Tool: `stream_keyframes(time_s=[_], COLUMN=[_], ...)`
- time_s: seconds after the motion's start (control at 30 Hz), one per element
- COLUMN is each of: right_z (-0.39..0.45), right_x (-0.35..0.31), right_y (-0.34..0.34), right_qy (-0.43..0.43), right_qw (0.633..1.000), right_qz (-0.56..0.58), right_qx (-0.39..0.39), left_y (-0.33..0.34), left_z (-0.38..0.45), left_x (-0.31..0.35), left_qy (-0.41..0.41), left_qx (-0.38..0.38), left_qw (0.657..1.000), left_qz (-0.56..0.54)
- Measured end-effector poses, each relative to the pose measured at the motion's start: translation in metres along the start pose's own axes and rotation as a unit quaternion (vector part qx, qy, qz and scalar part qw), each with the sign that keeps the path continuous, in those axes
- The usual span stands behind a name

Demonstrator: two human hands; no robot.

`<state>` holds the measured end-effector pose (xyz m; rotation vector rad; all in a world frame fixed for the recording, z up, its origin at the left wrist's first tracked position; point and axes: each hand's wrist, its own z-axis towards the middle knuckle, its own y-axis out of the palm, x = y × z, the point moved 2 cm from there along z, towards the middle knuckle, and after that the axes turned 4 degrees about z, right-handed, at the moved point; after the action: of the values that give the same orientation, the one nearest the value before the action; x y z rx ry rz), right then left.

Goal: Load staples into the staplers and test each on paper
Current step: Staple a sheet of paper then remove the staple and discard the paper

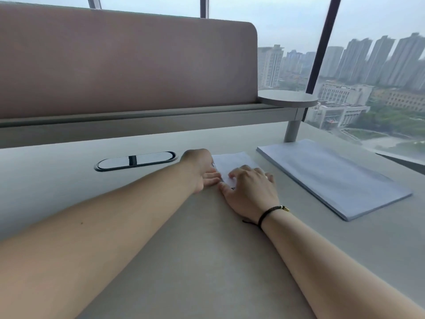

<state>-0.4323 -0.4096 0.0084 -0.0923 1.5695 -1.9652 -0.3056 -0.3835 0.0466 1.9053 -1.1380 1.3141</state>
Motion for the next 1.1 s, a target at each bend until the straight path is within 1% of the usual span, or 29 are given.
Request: stream_keyframes(time_s=[0.13,0.27,0.37,0.5,0.57,0.63,0.7,0.77,0.8,0.87,0.93,1.0,1.07,1.1], right_z=[0.000,0.000,0.000,-0.002,-0.001,0.003,0.005,0.006,0.006,0.009,0.009,0.005,-0.004,-0.010], right_x=[0.000,0.000,0.000,0.002,0.004,0.010,0.017,0.022,0.024,0.023,0.019,0.014,0.006,-0.002], right_y=[0.000,-0.001,0.000,-0.001,-0.004,-0.011,-0.018,-0.019,-0.019,-0.018,-0.020,-0.023,-0.027,-0.030], right_qy=[-0.007,-0.005,-0.004,0.004,0.032,0.089,0.153,0.191,0.191,0.158,0.129,0.122,0.097,0.081], right_qw=[1.000,1.000,1.000,0.999,0.995,0.981,0.955,0.929,0.918,0.900,0.870,0.840,0.830,0.827], right_qz=[0.001,0.008,0.016,0.045,0.093,0.162,0.219,0.271,0.299,0.361,0.438,0.495,0.525,0.540], right_qx=[-0.002,0.001,0.002,0.004,0.017,0.065,0.124,0.164,0.176,0.187,0.187,0.186,0.159,0.132], left_y=[0.007,0.011,0.016,0.019,0.018,0.015,0.011,0.002,-0.004,-0.019,-0.040,-0.064,-0.089,-0.101], left_z=[0.004,0.008,0.011,0.013,0.012,0.011,0.007,-0.001,-0.005,-0.017,-0.034,-0.054,-0.078,-0.090], left_x=[0.001,0.001,0.001,-0.003,-0.003,-0.001,0.003,0.008,0.011,0.016,0.020,0.020,0.017,0.014], left_qy=[-0.010,-0.001,0.021,0.065,0.069,0.078,0.095,0.110,0.118,0.130,0.138,0.142,0.146,0.149], left_qx=[0.015,0.021,0.030,0.048,0.046,0.038,0.028,0.023,0.018,0.010,0.008,0.006,0.004,0.003], left_qw=[1.000,1.000,0.997,0.978,0.977,0.982,0.985,0.988,0.989,0.989,0.989,0.989,0.988,0.988], left_qz=[-0.004,0.013,0.073,0.193,0.196,0.168,0.138,0.103,0.087,0.063,0.052,0.043,0.044,0.049])
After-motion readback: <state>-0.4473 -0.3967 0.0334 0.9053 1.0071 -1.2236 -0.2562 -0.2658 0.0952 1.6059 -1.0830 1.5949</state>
